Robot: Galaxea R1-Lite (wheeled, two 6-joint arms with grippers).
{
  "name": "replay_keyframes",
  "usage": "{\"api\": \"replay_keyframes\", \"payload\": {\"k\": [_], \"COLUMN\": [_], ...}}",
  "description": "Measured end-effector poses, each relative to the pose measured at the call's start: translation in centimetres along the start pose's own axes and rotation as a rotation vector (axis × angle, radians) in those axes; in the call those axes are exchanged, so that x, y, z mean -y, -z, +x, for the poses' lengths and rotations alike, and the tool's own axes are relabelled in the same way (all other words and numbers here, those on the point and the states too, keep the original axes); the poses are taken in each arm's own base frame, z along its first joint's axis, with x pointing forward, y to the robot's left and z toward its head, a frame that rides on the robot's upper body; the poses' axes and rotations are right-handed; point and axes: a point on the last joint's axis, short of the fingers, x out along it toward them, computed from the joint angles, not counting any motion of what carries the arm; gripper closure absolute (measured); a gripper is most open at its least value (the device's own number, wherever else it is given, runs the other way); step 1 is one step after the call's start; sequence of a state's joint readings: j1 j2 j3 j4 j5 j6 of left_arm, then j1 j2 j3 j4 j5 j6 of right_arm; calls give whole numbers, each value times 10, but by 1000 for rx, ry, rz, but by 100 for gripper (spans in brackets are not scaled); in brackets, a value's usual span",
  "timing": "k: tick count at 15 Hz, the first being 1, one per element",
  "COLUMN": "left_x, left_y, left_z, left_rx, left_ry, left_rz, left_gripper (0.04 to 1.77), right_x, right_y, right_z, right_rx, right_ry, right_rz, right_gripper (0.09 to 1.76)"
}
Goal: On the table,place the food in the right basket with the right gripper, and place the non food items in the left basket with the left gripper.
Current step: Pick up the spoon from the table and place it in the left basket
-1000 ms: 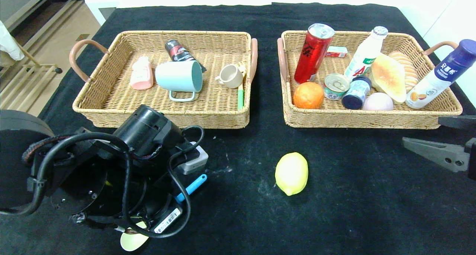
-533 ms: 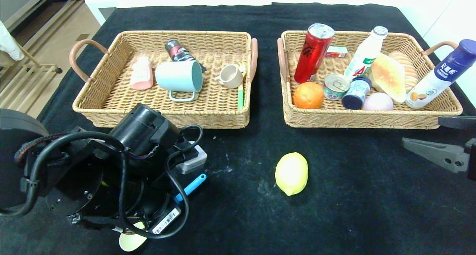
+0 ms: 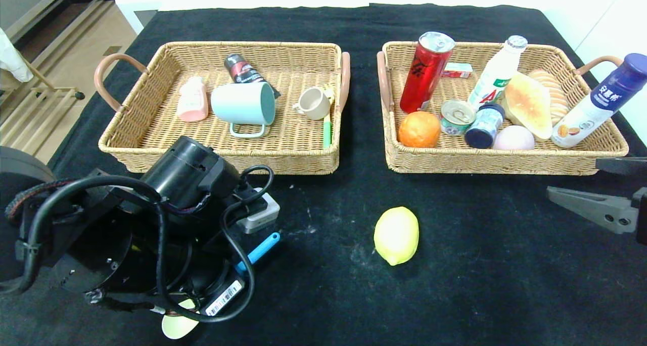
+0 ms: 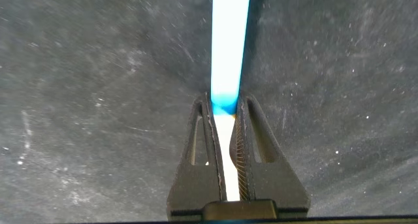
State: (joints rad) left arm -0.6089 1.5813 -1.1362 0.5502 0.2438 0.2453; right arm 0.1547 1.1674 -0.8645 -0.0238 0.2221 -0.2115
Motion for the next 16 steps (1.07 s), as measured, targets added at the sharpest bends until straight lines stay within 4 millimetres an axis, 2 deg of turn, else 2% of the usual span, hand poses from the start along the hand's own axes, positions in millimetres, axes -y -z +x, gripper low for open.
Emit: {"api": "replay_keyframes", "payload": {"k": [5,10,16], "left_x": [-7,-20,-49], "left_y": [-10,-28,-56], "left_z": [-20,-50,-80], "left_rx": [85,216,370], "left_ry": [-21,-55,-148], "left_rz": [-22,-59,-148], "left_gripper": [159,159,159], "right_x": [0,0,0], "right_y": [-1,-1,-1], "right_z": [-2,-2,-2], "right_rx": [6,6,8], "right_ry": [1,1,4], "right_rz": [-1,-1,0], "right_gripper": [14,14,14]}}
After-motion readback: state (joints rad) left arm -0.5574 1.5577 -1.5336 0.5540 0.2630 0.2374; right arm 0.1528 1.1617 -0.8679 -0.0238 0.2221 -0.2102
